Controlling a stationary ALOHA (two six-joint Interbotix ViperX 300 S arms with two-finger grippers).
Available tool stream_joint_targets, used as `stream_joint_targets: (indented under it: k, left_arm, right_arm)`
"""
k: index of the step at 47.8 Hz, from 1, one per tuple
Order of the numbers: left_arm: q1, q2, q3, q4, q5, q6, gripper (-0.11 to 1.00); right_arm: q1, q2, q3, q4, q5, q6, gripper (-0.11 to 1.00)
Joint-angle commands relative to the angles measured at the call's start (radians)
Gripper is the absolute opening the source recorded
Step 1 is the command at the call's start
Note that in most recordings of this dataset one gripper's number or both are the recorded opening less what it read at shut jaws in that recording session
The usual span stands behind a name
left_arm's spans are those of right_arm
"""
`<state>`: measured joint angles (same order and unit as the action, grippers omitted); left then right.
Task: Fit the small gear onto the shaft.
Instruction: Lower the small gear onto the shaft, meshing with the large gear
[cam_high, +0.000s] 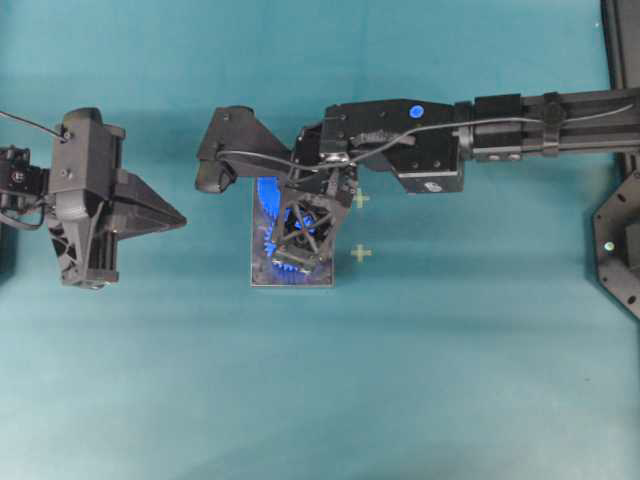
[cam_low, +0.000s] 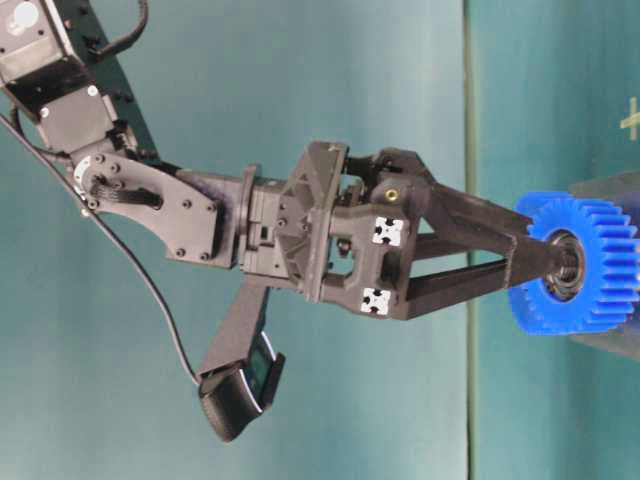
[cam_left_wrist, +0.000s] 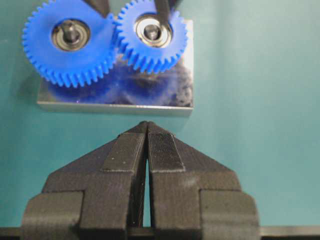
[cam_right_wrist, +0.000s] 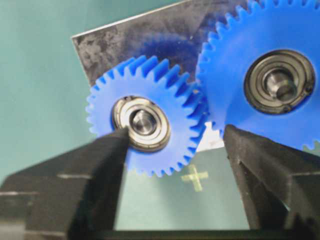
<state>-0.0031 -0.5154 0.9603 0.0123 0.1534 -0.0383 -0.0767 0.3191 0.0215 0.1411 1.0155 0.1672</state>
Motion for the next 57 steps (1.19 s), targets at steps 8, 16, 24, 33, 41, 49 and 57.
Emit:
stream_joint_targets:
  k: [8, 16, 24, 33, 41, 49, 57]
  left_arm:
    - [0.000, -0.005, -0.012, 0.002, -0.009, -0.002, 0.00]
    - [0.000, -0.005, -0.012, 0.002, -0.009, -0.002, 0.00]
    - [0.000, -0.005, -0.011, 0.002, -0.009, -0.002, 0.00]
    - [0.000, -0.006, -0.011, 0.002, -0.009, -0.003, 0.00]
    - [0.000, -0.006, -0.014, 0.003, -0.009, -0.003, 0.00]
    - [0.000, -0.009, -0.014, 0.002, -0.009, -0.003, 0.00]
    - [0.000, -0.008, -0.011, 0.002, -0.009, -0.002, 0.00]
  right_arm:
    - [0.000, -0.057, -0.077, -0.006, -0.002, 0.002, 0.53]
    - [0.000, -0.031, -0.089, -0.002, -0.008, -0.018, 0.12]
    - [-0.008, 0.003, -0.092, 0.000, -0.012, -0.029, -0.02]
    - [-0.029, 0.032, -0.089, -0.002, -0.014, -0.029, -0.02]
    - [-0.055, 0.028, -0.060, -0.006, -0.015, -0.028, -0.02]
    - [-0.057, 0.008, -0.012, -0.006, -0.012, -0.018, -0.02]
    - [-0.038, -0.044, 0.067, -0.003, -0.018, 0.006, -0.02]
